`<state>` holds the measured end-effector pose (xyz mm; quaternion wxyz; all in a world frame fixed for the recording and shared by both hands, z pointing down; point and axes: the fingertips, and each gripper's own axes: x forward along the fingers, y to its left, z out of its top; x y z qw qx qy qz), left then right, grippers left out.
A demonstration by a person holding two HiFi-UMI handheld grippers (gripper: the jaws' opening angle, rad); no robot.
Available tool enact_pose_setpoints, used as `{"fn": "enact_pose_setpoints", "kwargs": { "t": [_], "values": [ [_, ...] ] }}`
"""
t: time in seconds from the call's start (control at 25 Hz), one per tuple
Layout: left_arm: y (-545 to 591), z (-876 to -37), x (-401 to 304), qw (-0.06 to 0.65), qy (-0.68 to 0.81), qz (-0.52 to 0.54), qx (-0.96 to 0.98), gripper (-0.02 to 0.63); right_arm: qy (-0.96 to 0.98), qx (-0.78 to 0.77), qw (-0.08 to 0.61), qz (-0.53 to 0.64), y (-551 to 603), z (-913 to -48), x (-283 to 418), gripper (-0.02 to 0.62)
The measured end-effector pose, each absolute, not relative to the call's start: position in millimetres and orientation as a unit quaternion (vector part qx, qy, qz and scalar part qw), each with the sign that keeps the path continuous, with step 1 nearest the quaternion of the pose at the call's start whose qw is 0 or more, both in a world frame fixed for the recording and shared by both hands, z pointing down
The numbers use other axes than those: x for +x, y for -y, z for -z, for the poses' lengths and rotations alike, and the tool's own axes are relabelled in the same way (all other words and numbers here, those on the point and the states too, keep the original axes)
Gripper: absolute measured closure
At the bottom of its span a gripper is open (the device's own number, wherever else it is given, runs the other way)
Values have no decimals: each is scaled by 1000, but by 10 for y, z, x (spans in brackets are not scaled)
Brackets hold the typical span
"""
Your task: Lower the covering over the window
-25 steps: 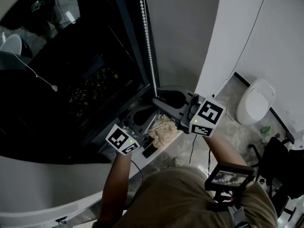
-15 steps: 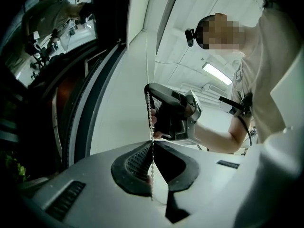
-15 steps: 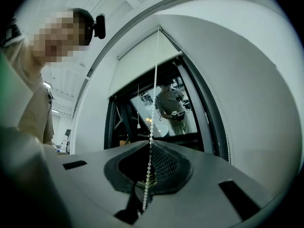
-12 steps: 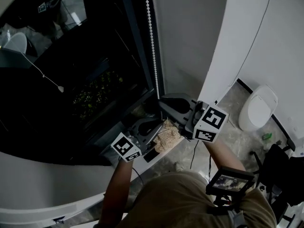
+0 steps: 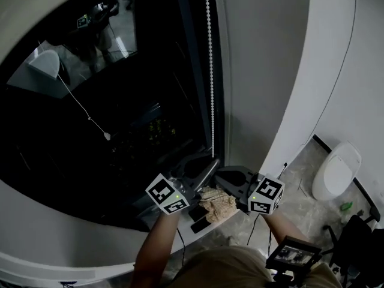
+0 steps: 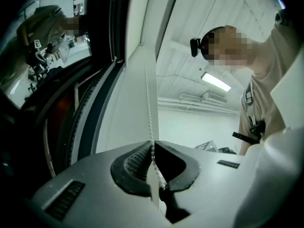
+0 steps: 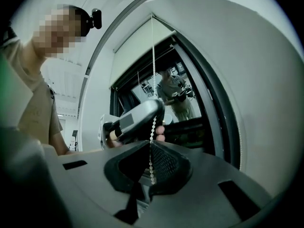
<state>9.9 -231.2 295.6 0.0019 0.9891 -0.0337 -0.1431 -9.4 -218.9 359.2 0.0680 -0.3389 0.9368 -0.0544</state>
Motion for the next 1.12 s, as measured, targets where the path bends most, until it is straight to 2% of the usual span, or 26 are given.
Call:
{"fn": "enact_pose_setpoints", "kwargs": {
  "t": [0.04, 0.2, 0.28, 0.36, 0.52, 0.64, 0.76, 0.8, 0.88, 1.0, 1.12],
  "values": [
    [2285, -2959, 122, -1, 34, 140, 990, 578, -937, -339, 65, 53, 2184, -3590, -84, 580],
    [2284, -3003, 60, -12, 59, 152, 987, 583, -941, -334, 42, 15, 2116, -3494, -4, 571],
    [2299, -3184, 61, -18, 70, 130, 989, 583, -939, -335, 72, 12, 2100, -3313, 86, 509],
    [2258, -3422, 100, -6, 65, 110, 992, 583, -934, -343, 99, 7, 2106, -3110, 149, 503],
    [2097, -3580, 135, 19, 46, 121, 991, 583, -927, -366, 81, -29, 2177, -2937, 95, 503],
    [2040, -3572, 150, 14, 33, 115, 993, 583, -927, -366, 85, -22, 2190, -2948, 45, 579],
    [2072, -3547, 95, 14, 21, 111, 993, 583, -925, -365, 102, 3, 2200, -2966, 63, 588],
    [2110, -3496, 36, 22, 18, 124, 992, 576, -923, -369, 107, 6, 2212, -2975, 91, 588],
    [2247, -3300, -137, 51, 21, 174, 983, 463, -920, -374, 119, 17, 2221, -3003, 156, 588],
    [2429, -2938, -262, 46, 33, 222, 973, 442, -924, -367, 99, 28, 2253, -3165, 125, 588],
    [2399, -2712, -52, -2, 28, 196, 980, 440, -935, -347, 50, 51, 2305, -3534, -63, 588]
  ]
}}
